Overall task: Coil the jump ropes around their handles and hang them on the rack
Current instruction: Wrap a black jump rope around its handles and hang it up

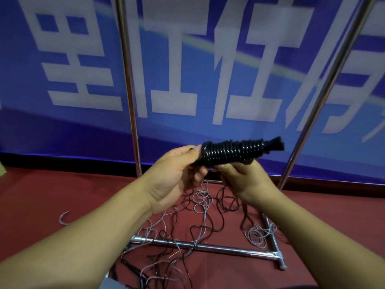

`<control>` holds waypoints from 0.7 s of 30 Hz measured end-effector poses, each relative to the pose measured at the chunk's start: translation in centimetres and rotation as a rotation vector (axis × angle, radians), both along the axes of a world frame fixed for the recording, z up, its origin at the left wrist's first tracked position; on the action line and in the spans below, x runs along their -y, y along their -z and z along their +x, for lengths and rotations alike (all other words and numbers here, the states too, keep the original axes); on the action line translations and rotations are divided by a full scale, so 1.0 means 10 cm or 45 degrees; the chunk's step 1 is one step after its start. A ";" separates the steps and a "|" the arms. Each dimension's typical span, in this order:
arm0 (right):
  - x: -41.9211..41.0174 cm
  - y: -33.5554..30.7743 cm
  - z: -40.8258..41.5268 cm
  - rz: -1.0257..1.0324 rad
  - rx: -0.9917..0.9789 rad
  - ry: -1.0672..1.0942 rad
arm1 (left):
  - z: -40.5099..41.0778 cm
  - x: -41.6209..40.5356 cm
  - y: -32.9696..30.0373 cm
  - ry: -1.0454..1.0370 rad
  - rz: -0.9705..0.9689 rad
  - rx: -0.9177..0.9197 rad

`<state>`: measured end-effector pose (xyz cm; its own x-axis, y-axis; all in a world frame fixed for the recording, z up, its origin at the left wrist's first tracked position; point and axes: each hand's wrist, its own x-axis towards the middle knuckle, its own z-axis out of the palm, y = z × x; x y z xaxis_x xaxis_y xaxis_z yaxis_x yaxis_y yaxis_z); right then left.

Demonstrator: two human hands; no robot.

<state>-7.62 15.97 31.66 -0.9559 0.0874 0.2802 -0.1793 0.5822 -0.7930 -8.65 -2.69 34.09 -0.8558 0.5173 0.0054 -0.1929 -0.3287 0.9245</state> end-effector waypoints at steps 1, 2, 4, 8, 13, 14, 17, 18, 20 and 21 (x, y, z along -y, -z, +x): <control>0.03 0.03 0.01 0.058 0.044 -0.011 | 0.00 -0.01 0.00 -0.033 -0.022 0.006; 0.05 0.05 0.02 0.115 0.090 -0.037 | 0.00 -0.03 0.01 -0.068 -0.043 0.001; 0.09 0.05 0.03 0.152 0.089 -0.076 | 0.00 -0.05 0.02 -0.146 -0.065 -0.018; 0.18 0.01 0.07 0.286 0.173 -0.125 | -0.03 -0.08 0.06 -0.291 -0.099 -0.053; 0.27 0.02 0.15 0.428 0.160 -0.113 | -0.05 -0.09 0.09 -0.386 -0.162 -0.088; 0.29 0.02 0.17 0.450 0.162 -0.112 | -0.06 -0.09 0.10 -0.396 -0.180 -0.094; 0.32 0.04 0.21 0.490 0.140 -0.151 | -0.08 -0.09 0.13 -0.430 -0.224 -0.124; 0.32 0.05 0.22 0.506 0.132 -0.161 | -0.08 -0.09 0.14 -0.440 -0.235 -0.136; 0.33 0.05 0.24 0.539 0.126 -0.176 | -0.09 -0.10 0.16 -0.462 -0.265 -0.166; 0.34 0.04 0.25 0.550 0.130 -0.185 | -0.09 -0.10 0.17 -0.476 -0.285 -0.183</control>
<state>-5.12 12.59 31.22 -0.9743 -0.1534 0.1651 -0.2168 0.8378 -0.5011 -9.58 -1.67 32.40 -0.9826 0.1754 0.0606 0.0360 -0.1406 0.9894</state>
